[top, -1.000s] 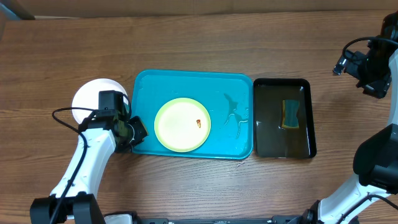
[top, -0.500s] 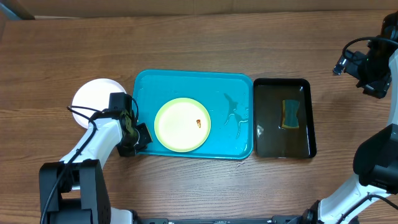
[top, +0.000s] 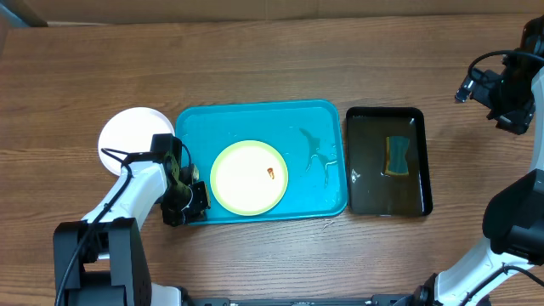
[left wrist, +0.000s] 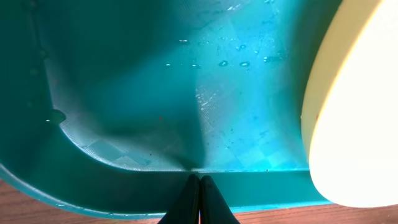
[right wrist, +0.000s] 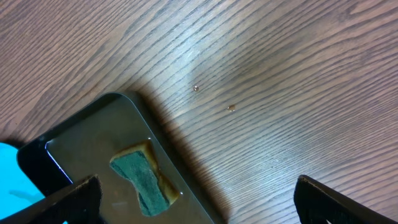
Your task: Clean dirty plates on tray and stack at the side
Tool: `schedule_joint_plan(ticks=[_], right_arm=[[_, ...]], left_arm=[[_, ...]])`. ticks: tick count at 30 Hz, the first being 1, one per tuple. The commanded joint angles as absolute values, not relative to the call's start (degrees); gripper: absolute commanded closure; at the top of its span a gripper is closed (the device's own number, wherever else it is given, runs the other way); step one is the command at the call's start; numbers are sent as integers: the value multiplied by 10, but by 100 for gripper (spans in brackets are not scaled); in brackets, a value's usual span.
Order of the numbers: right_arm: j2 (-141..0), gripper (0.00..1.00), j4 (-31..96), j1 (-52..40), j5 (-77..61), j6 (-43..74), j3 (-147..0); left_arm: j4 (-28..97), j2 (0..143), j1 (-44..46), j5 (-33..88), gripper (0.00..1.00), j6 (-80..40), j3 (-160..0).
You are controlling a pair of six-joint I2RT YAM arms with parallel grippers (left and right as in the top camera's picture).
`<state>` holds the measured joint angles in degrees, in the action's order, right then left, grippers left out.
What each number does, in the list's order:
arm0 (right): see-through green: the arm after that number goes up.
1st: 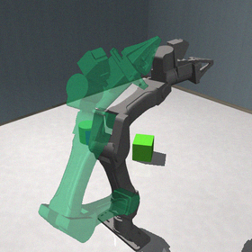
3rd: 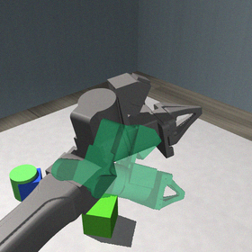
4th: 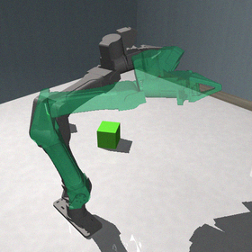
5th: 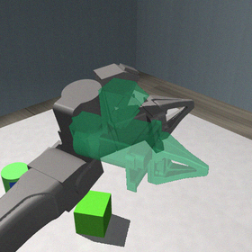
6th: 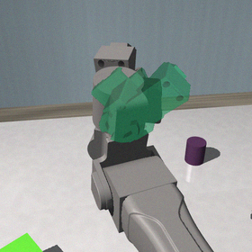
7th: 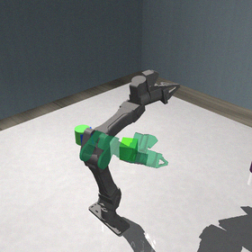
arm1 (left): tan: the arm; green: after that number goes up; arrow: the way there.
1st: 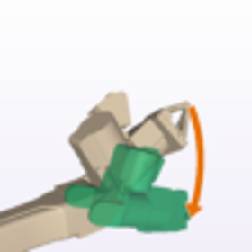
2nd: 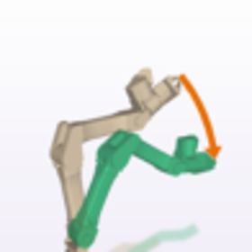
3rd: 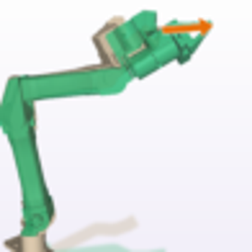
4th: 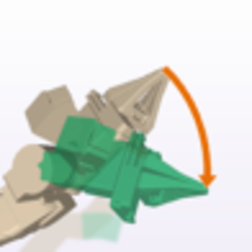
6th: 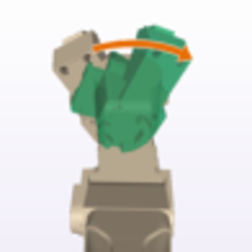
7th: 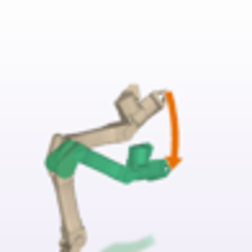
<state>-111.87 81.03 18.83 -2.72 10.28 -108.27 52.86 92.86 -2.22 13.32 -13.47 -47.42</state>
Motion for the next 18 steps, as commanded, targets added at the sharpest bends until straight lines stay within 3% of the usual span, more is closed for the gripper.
schedule_joint_plan(ticks=[1,4,10,18], right_arm=[[-1111,0,809,191,-26,103,-1091],[-1111,0,809,191,-26,103,-1091],[-1111,0,809,191,-26,103,-1091],[-1111,0,809,191,-26,103,-1091]], left_arm=[[537,929,-20,140,96,-116,-486],[552,929,-20,138,95,-116,-515],[592,928,-20,98,82,-126,-612],[537,933,-18,98,82,-166,-632]])
